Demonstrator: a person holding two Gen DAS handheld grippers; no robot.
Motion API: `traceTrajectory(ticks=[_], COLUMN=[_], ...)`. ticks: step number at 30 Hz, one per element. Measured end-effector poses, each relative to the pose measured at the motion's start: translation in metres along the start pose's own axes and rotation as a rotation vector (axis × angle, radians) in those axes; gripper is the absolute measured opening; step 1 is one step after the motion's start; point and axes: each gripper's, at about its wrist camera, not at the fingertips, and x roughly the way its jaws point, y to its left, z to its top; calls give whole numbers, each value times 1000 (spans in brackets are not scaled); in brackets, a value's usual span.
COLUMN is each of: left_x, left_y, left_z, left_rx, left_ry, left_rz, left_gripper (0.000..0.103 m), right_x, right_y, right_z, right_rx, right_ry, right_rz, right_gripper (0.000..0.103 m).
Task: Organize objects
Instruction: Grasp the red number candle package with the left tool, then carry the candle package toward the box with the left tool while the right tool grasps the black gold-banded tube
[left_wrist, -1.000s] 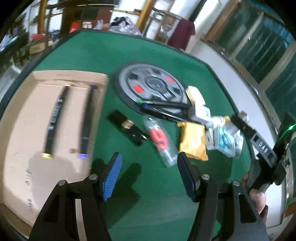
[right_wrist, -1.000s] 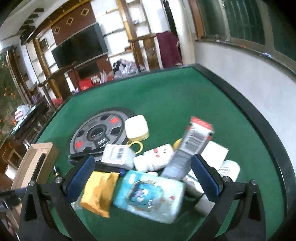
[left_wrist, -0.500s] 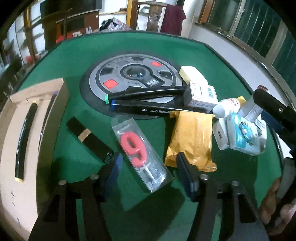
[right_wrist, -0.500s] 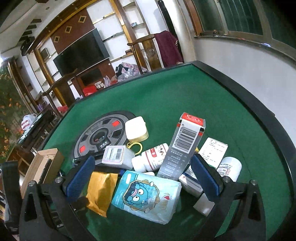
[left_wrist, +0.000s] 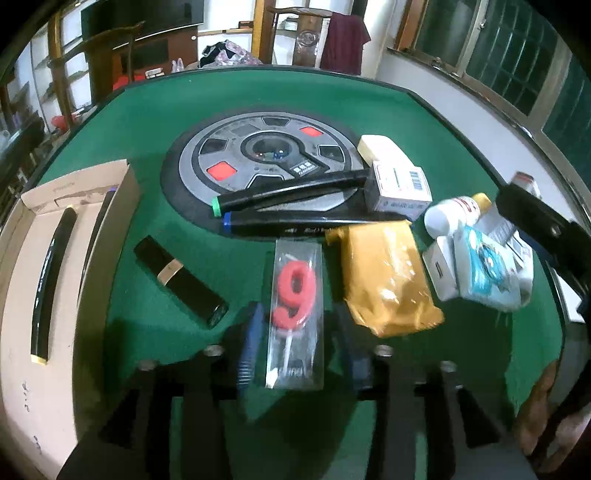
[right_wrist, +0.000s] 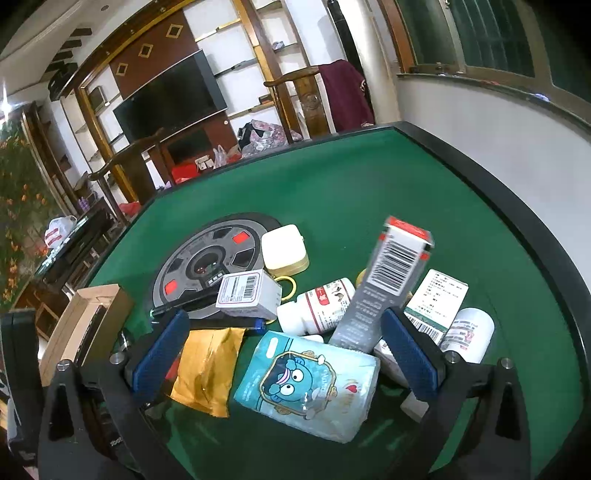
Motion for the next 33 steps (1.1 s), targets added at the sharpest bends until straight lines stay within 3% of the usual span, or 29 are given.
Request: traceTrajectory(ticks=[3, 5, 12, 18, 27, 33], left_x=[3, 2, -18, -61, -114, -159], left_y=[-6, -6, -5, 12, 69, 128], left_z=[1, 1, -9, -21, -37, -62], left_rx=[34, 41, 18, -39, -186, -285], left_ry=[-11, -18, -4, -98, -236, -320], left_rz=[32, 19, -158, -248, -260, -205], left_gripper=[40, 23, 23, 23, 23, 23], right_x=[-1, -2, -7, -4, -5, -7], right_y=[-1, -2, 0, -3, -11, -14], right_z=[0, 1, 4, 6, 7, 7], right_rx=[7, 15, -1, -2, -2, 7], right_ry=[-6, -23, -103, -83, -76, -70], right_rz=[-5, -30, -152, -133, -161, -173], right_gripper=[103, 103, 103, 103, 103, 103])
